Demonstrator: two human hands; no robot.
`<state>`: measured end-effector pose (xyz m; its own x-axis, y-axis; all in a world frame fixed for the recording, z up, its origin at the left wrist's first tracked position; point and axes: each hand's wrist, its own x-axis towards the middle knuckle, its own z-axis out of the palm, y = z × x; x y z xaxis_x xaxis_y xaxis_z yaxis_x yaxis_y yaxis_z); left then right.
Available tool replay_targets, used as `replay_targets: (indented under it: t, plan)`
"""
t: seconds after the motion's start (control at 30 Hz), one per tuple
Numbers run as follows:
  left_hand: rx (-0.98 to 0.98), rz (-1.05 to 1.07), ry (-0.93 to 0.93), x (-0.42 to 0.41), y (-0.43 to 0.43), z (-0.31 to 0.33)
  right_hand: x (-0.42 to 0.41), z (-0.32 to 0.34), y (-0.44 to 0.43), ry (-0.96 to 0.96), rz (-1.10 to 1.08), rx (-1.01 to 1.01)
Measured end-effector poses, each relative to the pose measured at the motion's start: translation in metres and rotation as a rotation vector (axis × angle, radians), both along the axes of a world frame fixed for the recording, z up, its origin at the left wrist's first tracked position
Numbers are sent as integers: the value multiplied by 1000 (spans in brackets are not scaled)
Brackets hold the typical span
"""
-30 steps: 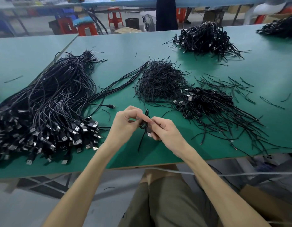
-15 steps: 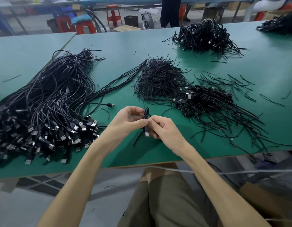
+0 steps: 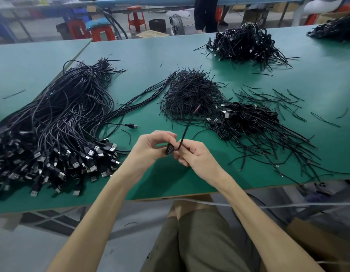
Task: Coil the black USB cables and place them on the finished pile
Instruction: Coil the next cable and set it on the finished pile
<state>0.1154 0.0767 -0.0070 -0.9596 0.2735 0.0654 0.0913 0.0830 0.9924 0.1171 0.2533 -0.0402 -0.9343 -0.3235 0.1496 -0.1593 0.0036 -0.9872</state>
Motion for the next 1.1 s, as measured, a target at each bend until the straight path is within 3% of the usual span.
replay_targets:
  t: [0.2,0.47,0.7,0.83,1.1]
  plan:
    - [-151,90,118,-4,0,1,-1,-2,1,46,16,65]
    - [9,-93,-90,0,-7,3,-2,-1,1,37,-10,35]
    - [-7,-22,-154,-4,-9,-1,0,0,2,21,-38,69]
    - [-1,-120,-93,1,-11,0,1,1,2,12,-27,65]
    - [6,97,34,3,2,-2,0,0,3,2,37,27]
